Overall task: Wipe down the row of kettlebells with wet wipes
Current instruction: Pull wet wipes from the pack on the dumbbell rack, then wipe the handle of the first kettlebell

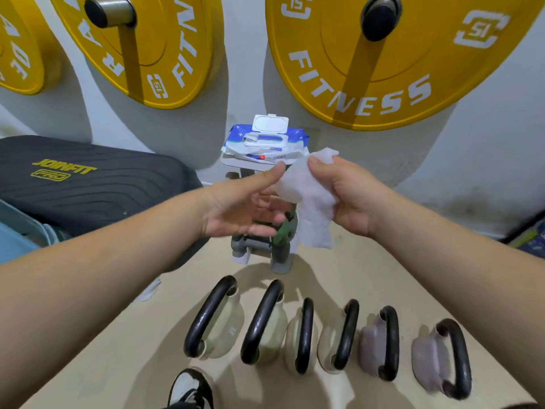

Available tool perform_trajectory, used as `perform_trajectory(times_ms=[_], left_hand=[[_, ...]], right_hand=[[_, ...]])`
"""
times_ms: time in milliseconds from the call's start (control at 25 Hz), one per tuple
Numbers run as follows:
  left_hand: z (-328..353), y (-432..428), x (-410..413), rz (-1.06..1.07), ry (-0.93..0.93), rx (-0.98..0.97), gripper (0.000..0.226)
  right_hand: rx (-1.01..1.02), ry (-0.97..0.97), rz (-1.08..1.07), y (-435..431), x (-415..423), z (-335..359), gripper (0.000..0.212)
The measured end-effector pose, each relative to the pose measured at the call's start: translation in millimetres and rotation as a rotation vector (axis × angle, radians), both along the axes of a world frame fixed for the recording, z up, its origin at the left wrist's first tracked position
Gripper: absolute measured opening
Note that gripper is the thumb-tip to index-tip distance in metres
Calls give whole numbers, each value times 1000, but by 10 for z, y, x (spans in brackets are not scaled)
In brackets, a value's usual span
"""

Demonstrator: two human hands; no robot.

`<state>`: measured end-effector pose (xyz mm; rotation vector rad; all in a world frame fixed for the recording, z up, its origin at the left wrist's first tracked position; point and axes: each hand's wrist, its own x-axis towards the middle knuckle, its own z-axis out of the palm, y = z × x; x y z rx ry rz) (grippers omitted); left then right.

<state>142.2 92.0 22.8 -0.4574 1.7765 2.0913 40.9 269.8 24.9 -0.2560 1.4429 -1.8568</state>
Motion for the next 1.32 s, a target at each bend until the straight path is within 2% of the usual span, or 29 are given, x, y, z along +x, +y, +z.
perform_trajectory(times_ms=[80, 200, 320, 400, 520, 600, 760, 880, 1040, 1160, 1240, 1320], left_hand=[[-120, 188, -18, -32, 28, 179, 83], [-78, 345, -109, 17, 50, 399, 79], [-59, 379, -196, 59, 16, 484, 83], [-82, 393, -220, 75, -32, 466, 84], [-134, 314, -252, 236, -30, 350, 59], [-153, 229, -266, 356, 0, 204, 45], [-271, -53, -151, 490, 35, -65, 29], [-421, -367, 174, 527, -45, -266, 33], [-791, -739, 729, 525, -178, -449, 25], [-1263, -1021, 1017, 561, -311, -550, 43], [-1606, -1138, 1127, 592, -316, -623, 44], [-1896, -1162, 1187, 494, -266, -771, 35]], right_hand=[[1, -15, 26, -1, 28, 33, 30], [-52, -122, 39, -27, 23, 72, 27], [-62, -138, 89, -68, 25, 85, 27], [-64, -154, 100, -115, 11, 63, 29], [80, -5, 89, -158, -93, -66, 29], [216, 116, 47, -163, -111, -164, 19], [377, 145, -85, -171, -17, -296, 14], [509, 200, 78, -222, 178, -475, 16], [675, 347, 361, -408, 473, -862, 28], [783, 467, 543, -695, 597, -1222, 35], [817, 530, 630, -933, 623, -1466, 33], [857, 660, 689, -1171, 605, -1731, 30]])
